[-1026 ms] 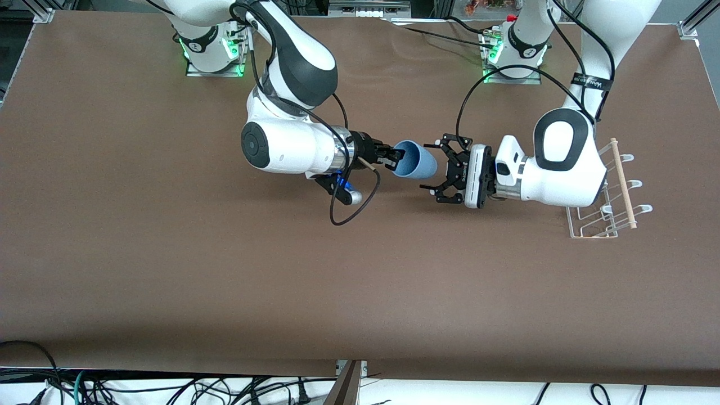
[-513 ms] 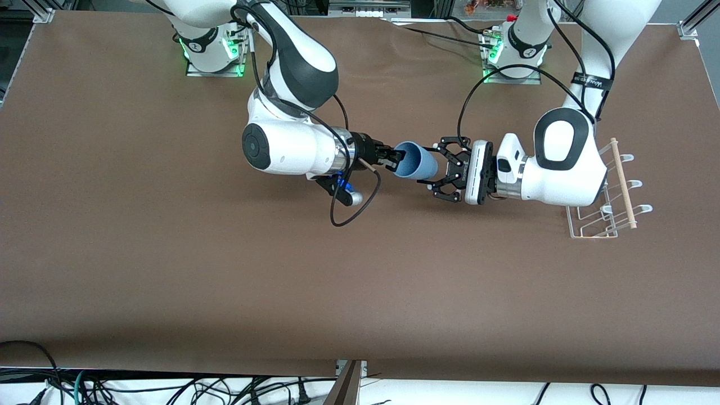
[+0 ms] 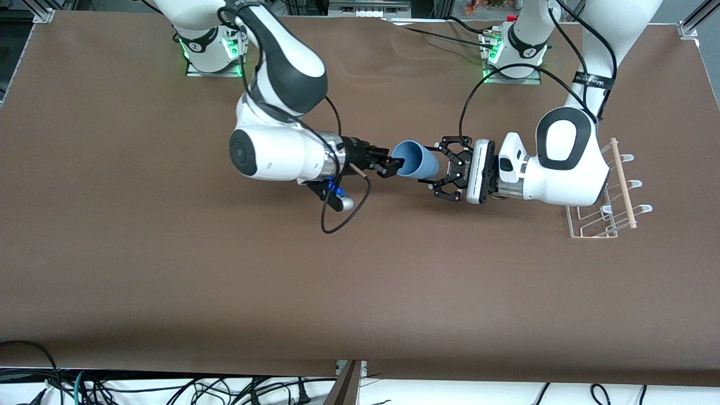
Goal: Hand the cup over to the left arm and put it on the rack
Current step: 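Grasp the cup with the left gripper and open the right gripper, then carry the cup with the left gripper while the right gripper withdraws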
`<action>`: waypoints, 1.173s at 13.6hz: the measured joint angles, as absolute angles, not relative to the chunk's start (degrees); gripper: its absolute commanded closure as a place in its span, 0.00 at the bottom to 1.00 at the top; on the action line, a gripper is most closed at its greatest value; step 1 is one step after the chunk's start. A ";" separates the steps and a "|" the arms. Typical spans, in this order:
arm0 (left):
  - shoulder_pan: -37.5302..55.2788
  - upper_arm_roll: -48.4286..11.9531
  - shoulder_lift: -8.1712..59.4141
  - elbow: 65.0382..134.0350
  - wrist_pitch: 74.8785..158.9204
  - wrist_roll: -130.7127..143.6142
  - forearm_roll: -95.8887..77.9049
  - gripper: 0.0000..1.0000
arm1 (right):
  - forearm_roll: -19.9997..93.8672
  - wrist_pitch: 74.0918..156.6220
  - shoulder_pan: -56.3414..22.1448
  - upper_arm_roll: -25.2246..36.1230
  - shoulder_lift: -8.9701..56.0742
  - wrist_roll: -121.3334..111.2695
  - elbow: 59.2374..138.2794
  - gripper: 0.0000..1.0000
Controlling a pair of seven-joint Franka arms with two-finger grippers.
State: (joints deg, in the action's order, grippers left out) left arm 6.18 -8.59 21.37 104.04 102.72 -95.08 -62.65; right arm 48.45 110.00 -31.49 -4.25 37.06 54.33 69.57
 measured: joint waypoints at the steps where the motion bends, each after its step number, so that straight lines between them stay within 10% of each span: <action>1: 6.10 -8.48 20.92 104.03 102.59 -95.10 -61.97 1.00 | 48.44 107.90 -29.98 -4.18 36.76 54.28 69.04 0.01; 16: 5.89 -8.40 17.97 95.86 99.61 -71.41 3.94 1.00 | 29.19 74.64 -3.24 -2.84 21.73 31.53 67.89 0.01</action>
State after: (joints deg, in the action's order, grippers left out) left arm 5.89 -8.40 17.97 95.86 99.61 -71.41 3.94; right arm 29.19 74.64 -3.24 -2.84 21.73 31.53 67.89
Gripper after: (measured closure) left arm 0.264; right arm 0.009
